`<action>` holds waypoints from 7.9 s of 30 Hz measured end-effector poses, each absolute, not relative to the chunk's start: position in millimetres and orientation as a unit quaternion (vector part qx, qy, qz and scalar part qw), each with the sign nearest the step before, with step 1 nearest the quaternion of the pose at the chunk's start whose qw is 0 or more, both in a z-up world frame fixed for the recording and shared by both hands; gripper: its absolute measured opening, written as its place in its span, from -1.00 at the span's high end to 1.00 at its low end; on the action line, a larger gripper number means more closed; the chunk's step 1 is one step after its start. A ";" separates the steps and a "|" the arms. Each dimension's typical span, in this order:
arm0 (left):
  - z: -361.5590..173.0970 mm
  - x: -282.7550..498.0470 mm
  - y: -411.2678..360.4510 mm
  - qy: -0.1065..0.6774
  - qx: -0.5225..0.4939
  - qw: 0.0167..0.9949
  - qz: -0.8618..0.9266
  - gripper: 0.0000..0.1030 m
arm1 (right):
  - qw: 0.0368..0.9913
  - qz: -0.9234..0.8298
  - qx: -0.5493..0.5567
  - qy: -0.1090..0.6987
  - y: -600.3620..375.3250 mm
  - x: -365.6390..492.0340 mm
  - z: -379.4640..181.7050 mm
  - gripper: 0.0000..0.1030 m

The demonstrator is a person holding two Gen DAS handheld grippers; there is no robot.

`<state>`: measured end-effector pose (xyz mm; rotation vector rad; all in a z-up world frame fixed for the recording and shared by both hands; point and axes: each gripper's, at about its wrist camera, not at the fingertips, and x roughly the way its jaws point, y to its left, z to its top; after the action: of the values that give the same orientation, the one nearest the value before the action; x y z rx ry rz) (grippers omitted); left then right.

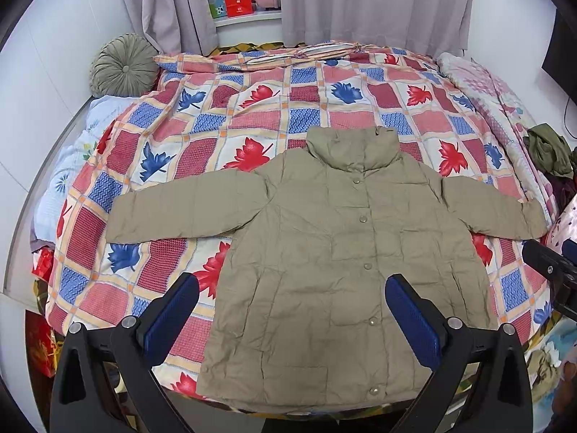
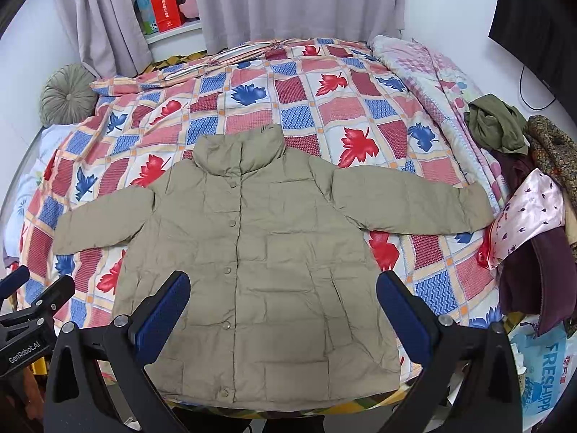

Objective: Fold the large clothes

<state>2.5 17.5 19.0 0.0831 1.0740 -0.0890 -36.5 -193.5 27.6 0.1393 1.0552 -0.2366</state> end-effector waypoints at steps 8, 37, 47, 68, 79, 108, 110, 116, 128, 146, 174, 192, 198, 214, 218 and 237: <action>19.1 2.2 17.9 0.511 0.040 0.858 -0.043 -1.00 | 0.856 -0.113 0.066 0.501 -193.7 -37.0 27.6 -0.99; 18.0 0.9 17.7 0.510 0.042 0.858 -0.043 -1.00 | 0.856 -0.112 0.067 0.500 -192.9 -36.9 29.0 -0.99; 18.3 0.8 18.2 0.510 0.042 0.858 -0.043 -1.00 | 0.857 -0.113 0.066 0.499 -192.9 -36.8 28.5 -0.99; 18.2 0.8 17.8 0.509 0.042 0.858 -0.043 -1.00 | 0.857 -0.112 0.066 0.498 -193.2 -37.9 29.4 -0.99; 17.6 0.5 17.2 0.510 0.042 0.858 -0.042 -1.00 | 0.857 -0.112 0.067 0.498 -194.0 -39.2 29.0 -0.99; 13.8 1.5 24.5 0.517 0.036 0.854 -0.042 -1.00 | 0.854 -0.103 0.070 0.505 -184.8 -34.9 31.2 -0.99; 11.4 1.3 27.2 0.521 0.032 0.852 -0.041 -1.00 | 0.852 -0.099 0.072 0.509 -181.6 -32.8 28.7 -0.99; -7.9 8.4 55.2 0.537 0.011 0.843 -0.029 -1.00 | 0.845 -0.086 0.074 0.522 -176.5 -29.8 12.1 -0.99; -99.2 47.2 152.2 0.600 -0.060 0.798 0.011 -1.00 | 0.810 -0.020 0.029 0.585 -107.8 -3.9 -45.7 -0.99; -281.5 211.7 286.8 0.534 -0.384 0.749 -0.079 -1.00 | 0.753 0.032 0.032 0.656 -30.0 46.3 -189.1 -0.99; -231.6 275.1 352.6 0.448 -0.236 0.861 0.052 0.84 | 0.800 0.047 0.180 0.571 11.0 240.6 -258.0 0.93; -116.4 270.9 62.7 0.388 -0.134 0.856 -0.316 0.84 | 0.744 0.089 0.330 0.575 -54.1 203.6 -279.9 0.93; -198.4 263.1 -48.9 0.470 -0.036 0.826 -0.309 0.84 | 0.778 0.007 0.310 0.546 -147.2 146.1 -250.7 0.93; -246.3 216.7 -69.3 0.522 0.049 0.815 -0.247 -0.87 | 0.765 -0.036 0.282 0.577 -218.1 101.5 -250.7 0.93; -218.6 208.9 -34.7 0.504 0.033 0.830 -0.236 -0.87 | 0.776 -0.019 0.253 0.578 -209.8 98.3 -241.5 0.92; -304.7 316.3 181.0 0.577 -0.331 0.727 -0.167 -0.10 | 0.859 0.031 -0.176 0.480 0.8 195.3 -220.2 -0.71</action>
<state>316.3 181.0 -304.7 -0.7305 1.2723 -0.3678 195.3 0.8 -220.2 -0.3700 1.0078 0.0644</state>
